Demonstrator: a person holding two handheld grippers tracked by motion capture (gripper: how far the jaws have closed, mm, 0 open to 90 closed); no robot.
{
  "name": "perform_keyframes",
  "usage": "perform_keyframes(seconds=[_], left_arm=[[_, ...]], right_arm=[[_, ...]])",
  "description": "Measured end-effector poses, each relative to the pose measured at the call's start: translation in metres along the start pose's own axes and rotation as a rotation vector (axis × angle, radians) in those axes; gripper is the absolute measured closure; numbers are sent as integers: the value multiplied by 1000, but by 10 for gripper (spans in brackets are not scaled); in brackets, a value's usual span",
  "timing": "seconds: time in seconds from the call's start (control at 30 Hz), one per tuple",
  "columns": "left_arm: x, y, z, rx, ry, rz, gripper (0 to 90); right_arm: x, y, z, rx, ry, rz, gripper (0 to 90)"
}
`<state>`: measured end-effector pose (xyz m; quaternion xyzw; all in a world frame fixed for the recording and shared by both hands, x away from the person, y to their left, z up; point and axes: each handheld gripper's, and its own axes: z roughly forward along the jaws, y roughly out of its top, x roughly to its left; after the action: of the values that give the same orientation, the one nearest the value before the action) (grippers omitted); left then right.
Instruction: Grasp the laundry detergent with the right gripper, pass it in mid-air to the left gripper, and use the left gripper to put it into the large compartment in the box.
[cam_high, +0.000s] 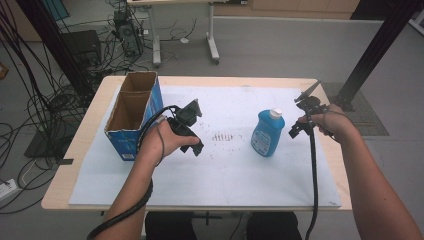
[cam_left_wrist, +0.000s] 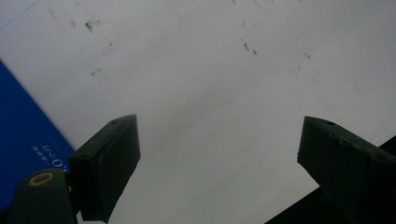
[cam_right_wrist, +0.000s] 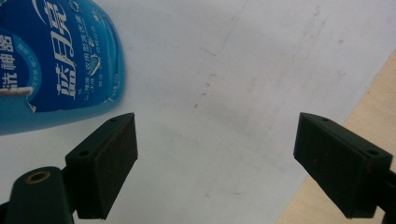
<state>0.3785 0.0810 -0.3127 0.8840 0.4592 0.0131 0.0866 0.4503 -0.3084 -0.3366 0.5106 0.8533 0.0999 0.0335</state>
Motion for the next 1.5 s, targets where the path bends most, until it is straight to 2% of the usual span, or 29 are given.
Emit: perform_keyframes(seconds=[0.4,0.8,1.03,1.5], left_arm=[[3,-5,2,8,-4,-11,133],[2,-5,-1,19,3,4,133],[3,-5,-2,25,0,0,132],[4,-5,-2,35,-12,6,130]], right_arm=[[4,-12,-4,-13,-10,-24,130],[9,-33,-5,-28,-20,-36,130],[13,-47,0,-55,6,-37,132],[26,-64,9,-74,22,-53,131]])
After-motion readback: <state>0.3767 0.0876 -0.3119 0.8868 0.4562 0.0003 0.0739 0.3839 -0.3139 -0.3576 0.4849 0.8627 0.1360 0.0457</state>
